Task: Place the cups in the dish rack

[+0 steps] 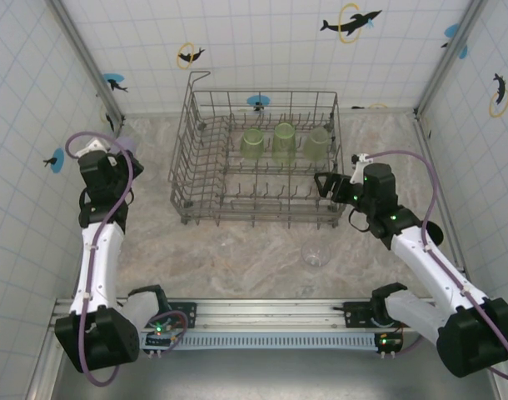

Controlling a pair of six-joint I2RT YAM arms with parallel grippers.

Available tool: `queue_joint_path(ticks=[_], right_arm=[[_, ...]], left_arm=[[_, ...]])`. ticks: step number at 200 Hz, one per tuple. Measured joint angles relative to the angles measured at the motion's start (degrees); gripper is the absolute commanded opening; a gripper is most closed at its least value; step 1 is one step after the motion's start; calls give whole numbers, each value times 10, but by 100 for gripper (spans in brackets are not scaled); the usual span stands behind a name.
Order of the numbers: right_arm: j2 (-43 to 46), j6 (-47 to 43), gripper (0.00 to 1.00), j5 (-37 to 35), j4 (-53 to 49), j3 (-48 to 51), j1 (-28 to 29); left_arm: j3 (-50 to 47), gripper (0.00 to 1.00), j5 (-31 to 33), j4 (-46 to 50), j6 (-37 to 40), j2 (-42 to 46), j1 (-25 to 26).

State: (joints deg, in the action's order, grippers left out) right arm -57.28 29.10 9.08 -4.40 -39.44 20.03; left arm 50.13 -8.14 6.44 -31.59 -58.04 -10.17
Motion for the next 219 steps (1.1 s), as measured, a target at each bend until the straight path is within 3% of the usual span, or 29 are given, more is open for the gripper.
queue_joint_path(ticks=[139,219], right_arm=[[-1,-2,100,30,26,0,-2],[-13,14,100,94,76,1,-1]], left_arm=[[-8,0,-200,-137,-90,-15,0],[-8,0,-320,-195,-136,-57,0]])
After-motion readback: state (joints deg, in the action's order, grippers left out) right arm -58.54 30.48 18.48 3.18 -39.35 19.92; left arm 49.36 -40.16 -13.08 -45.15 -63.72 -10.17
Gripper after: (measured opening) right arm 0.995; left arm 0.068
